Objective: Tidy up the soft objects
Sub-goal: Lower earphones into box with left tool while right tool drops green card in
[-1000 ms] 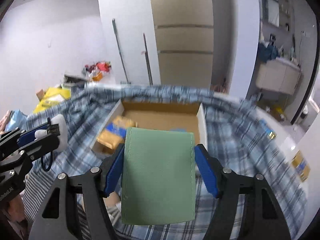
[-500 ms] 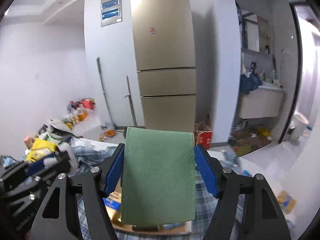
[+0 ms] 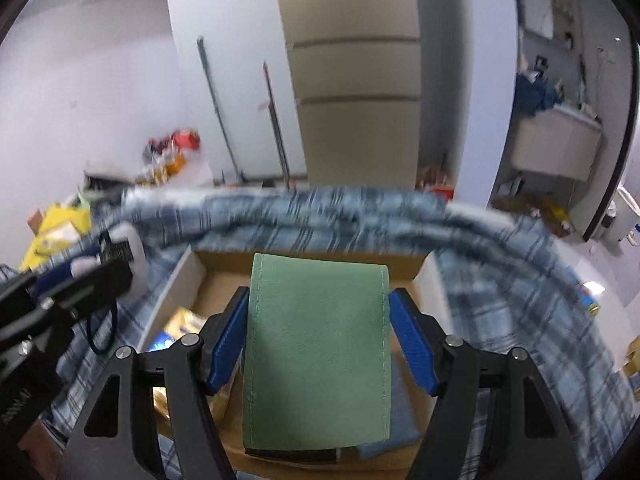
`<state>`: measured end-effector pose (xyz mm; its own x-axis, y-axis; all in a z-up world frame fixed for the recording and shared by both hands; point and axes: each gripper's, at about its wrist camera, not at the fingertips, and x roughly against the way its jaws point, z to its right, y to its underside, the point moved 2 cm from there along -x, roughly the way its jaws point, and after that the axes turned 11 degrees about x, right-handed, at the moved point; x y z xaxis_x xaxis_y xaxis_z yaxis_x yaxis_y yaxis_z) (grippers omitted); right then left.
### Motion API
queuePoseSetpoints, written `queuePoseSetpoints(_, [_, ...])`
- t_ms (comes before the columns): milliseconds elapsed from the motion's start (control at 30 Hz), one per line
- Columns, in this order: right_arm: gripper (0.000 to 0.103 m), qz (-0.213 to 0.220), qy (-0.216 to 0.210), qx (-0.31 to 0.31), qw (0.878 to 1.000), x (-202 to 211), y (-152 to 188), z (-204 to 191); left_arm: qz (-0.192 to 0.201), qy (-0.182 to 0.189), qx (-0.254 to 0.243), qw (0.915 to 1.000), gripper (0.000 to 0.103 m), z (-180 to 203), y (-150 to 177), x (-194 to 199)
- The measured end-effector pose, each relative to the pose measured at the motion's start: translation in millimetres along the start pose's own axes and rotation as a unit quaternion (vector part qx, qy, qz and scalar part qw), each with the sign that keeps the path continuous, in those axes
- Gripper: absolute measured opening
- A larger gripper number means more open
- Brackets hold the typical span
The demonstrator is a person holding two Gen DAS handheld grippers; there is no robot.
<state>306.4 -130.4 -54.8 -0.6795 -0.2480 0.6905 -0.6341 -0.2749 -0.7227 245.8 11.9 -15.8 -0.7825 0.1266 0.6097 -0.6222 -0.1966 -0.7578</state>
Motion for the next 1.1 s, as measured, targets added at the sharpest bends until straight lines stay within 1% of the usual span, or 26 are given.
queuePoseSetpoints(100, [0.069,-0.020,0.002,0.002,1.000,-11,8,-6,-0.020,0.001,0.013,0.9997,0.027,-7,0,-8])
queuePoseSetpoints(200, [0.069,-0.029,-0.009,0.006,1.000,-15,10,-7,-0.020,-0.001,0.010,0.9998,0.027,-6,2,-11])
queuePoseSetpoints(300, [0.069,-0.024,-0.002,0.000,1.000,-20,11,-8,-0.022,0.004,0.007,0.9997,0.027,-4,4,-11])
queuePoseSetpoints(367, [0.070,-0.028,-0.003,0.001,1.000,-23,12,-7,-0.023,0.005,0.001,0.9997,0.027,-1,5,-11])
queuePoseSetpoints(433, [0.079,-0.030,0.006,-0.001,1.000,-25,12,-5,-0.028,0.002,-0.005,0.9996,0.027,1,7,-13])
queuePoseSetpoints(500, [0.082,-0.032,0.018,0.005,0.999,-26,13,-5,-0.039,0.005,-0.004,0.9992,0.027,2,10,-16])
queuePoseSetpoints(567, [0.082,-0.037,0.039,0.011,0.998,-27,13,-4,-0.041,0.005,-0.005,0.9991,0.027,3,12,-17])
queuePoseSetpoints(600, [0.083,-0.039,0.042,0.011,0.998,-27,14,-1,-0.042,0.004,-0.007,0.9991,0.027,3,13,-19])
queuePoseSetpoints(633, [0.083,-0.043,0.044,0.006,0.998,-27,14,1,-0.043,0.005,-0.009,0.9990,0.028,3,14,-20])
queuePoseSetpoints(667, [0.083,-0.045,0.044,0.000,0.998,-28,14,4,-0.044,0.004,-0.010,0.9990,0.031,3,15,-22])
queuePoseSetpoints(767, [0.083,-0.048,0.044,-0.020,0.998,-27,15,15,-0.053,0.002,-0.011,0.9985,0.032,3,18,-28])
queuePoseSetpoints(800, [0.083,-0.049,0.044,-0.022,0.998,-27,16,17,-0.057,0.000,-0.010,0.9984,0.034,2,18,-30])
queuePoseSetpoints(833, [0.083,-0.050,0.046,-0.025,0.997,-27,16,20,-0.059,-0.003,-0.008,0.9982,0.043,1,19,-32])
queuePoseSetpoints(867, [0.083,-0.050,0.048,-0.027,0.997,-27,16,22,-0.060,-0.003,-0.007,0.9982,0.055,0,19,-33])
queuePoseSetpoints(933, [0.083,-0.048,0.044,-0.035,0.997,-26,15,27,-0.052,-0.009,-0.009,0.9986,0.065,-1,19,-31])
queuePoseSetpoints(1000, [0.083,-0.046,0.036,-0.043,0.997,-25,16,29,-0.045,-0.023,-0.015,0.9986,0.066,-1,18,-29])
queuePoseSetpoints(1100, [0.083,-0.049,0.043,-0.049,0.997,-24,16,33,-0.046,-0.014,-0.007,0.9988,0.066,-3,17,-28])
